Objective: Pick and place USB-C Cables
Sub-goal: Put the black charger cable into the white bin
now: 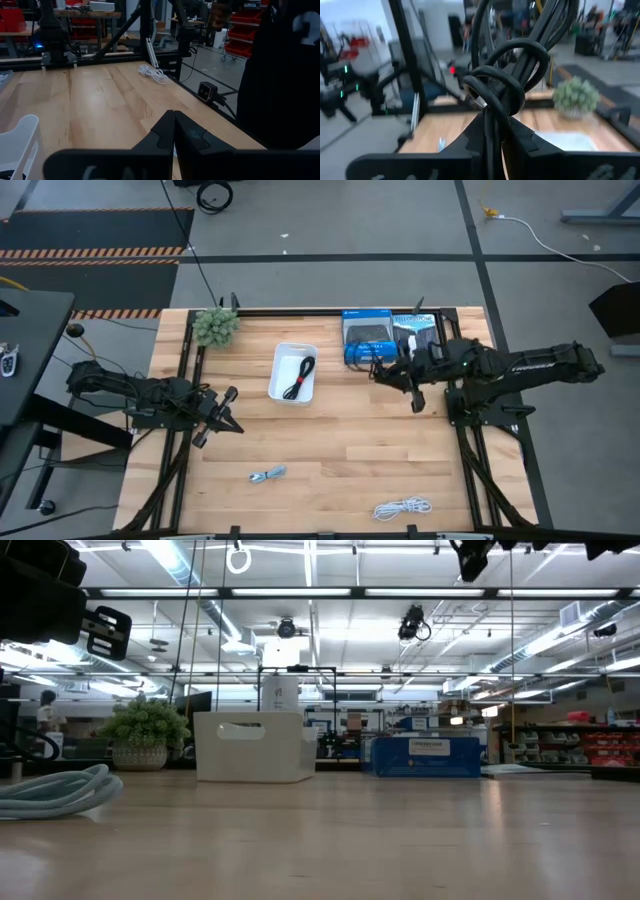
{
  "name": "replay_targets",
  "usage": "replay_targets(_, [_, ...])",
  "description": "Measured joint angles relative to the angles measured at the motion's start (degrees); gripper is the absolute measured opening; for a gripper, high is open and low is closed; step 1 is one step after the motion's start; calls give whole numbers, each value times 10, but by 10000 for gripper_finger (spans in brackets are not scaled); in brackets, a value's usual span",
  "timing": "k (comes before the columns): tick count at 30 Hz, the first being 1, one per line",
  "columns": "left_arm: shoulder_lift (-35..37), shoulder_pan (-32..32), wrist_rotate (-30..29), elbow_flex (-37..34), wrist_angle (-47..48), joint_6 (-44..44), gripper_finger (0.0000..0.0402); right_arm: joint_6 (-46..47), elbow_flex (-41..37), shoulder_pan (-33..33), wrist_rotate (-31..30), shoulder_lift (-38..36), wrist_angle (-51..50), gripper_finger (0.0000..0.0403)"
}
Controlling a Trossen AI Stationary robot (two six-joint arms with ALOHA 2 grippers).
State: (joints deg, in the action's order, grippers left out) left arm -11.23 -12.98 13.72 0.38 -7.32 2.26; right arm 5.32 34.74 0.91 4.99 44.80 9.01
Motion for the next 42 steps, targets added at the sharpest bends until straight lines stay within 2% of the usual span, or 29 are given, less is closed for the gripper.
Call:
replay_targets(19, [0, 0, 0, 0, 0, 0, 11, 1, 0, -49, -45, -2, 236, 48])
replay_targets(33, [0, 0, 0, 0, 0, 0, 11, -51, 0, -97, -76, -2, 423, 48])
replay_targets(42, [0, 0, 0, 0, 0, 0, 11, -70, 0, -115, -100, -2, 509, 48])
